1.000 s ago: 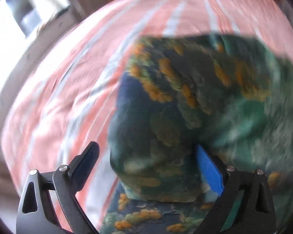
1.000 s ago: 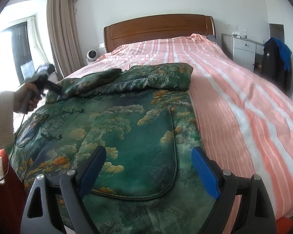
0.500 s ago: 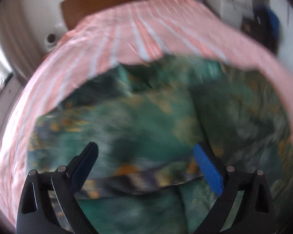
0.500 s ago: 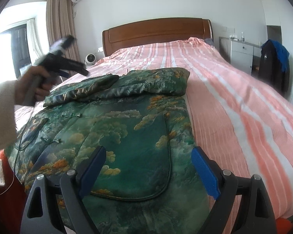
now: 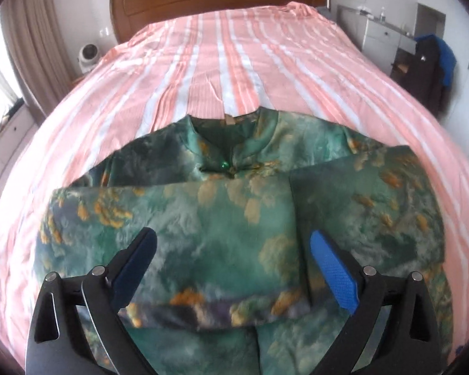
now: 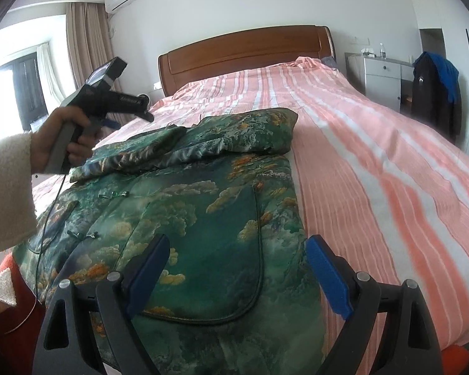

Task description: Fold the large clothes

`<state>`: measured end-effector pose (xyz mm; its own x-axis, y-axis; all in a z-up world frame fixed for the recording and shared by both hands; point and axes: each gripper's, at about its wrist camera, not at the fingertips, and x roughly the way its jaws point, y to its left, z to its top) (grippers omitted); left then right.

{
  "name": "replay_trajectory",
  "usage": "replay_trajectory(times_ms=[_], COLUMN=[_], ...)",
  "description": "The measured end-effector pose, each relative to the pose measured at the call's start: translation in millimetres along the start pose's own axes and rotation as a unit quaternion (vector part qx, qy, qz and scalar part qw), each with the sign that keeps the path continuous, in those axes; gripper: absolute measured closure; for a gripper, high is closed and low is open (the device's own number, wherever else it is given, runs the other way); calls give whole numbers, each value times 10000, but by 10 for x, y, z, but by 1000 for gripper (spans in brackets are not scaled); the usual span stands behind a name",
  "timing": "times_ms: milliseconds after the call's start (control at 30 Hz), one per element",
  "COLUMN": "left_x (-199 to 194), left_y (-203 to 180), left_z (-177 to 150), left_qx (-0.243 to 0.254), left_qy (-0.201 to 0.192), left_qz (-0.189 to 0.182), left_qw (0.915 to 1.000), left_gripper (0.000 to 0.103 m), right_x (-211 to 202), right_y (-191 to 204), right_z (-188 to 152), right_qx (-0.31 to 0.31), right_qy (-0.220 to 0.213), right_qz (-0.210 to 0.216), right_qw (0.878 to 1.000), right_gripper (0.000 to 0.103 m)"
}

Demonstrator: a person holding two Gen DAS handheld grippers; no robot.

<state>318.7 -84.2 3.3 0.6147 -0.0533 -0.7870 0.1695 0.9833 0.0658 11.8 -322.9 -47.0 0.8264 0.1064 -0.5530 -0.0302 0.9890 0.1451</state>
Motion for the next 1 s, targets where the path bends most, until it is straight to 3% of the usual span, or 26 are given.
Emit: replay_trajectory(times_ms=[167, 233, 533, 600, 767, 867, 1000], left_x=[728, 845, 111, 55, 440, 336, -142], left_y=[-102, -143, -95, -91, -234, -275, -184], left_z=[-72, -166, -222, -303, -610, -585, -481], left_qx=[15, 70, 70, 106, 521, 503, 591], left_qy=[687, 699, 16, 24, 555, 386, -41], left_qz=[313, 387, -67, -123, 194, 232, 136], left_qw=[9971, 9968, 10000, 9999, 9969, 9977, 9982], left_gripper=[4, 2, 3, 2, 0, 2, 2], right_x=[17, 26, 21, 15, 40, 24, -30], right_y=[-11, -16, -54, -64, -66, -46, -23], right_z=[-4, -11, 1, 1, -7, -7, 3], right_qx=[4, 12, 83, 109, 124, 53, -46], right_qy=[34, 59, 31, 20, 73, 42, -100], right_qz=[-35, -29, 29, 35, 31, -36, -156], right_qw=[10000, 10000, 10000, 9999, 9999, 10000, 9998], right_gripper=[15, 15, 15, 15, 15, 15, 15])
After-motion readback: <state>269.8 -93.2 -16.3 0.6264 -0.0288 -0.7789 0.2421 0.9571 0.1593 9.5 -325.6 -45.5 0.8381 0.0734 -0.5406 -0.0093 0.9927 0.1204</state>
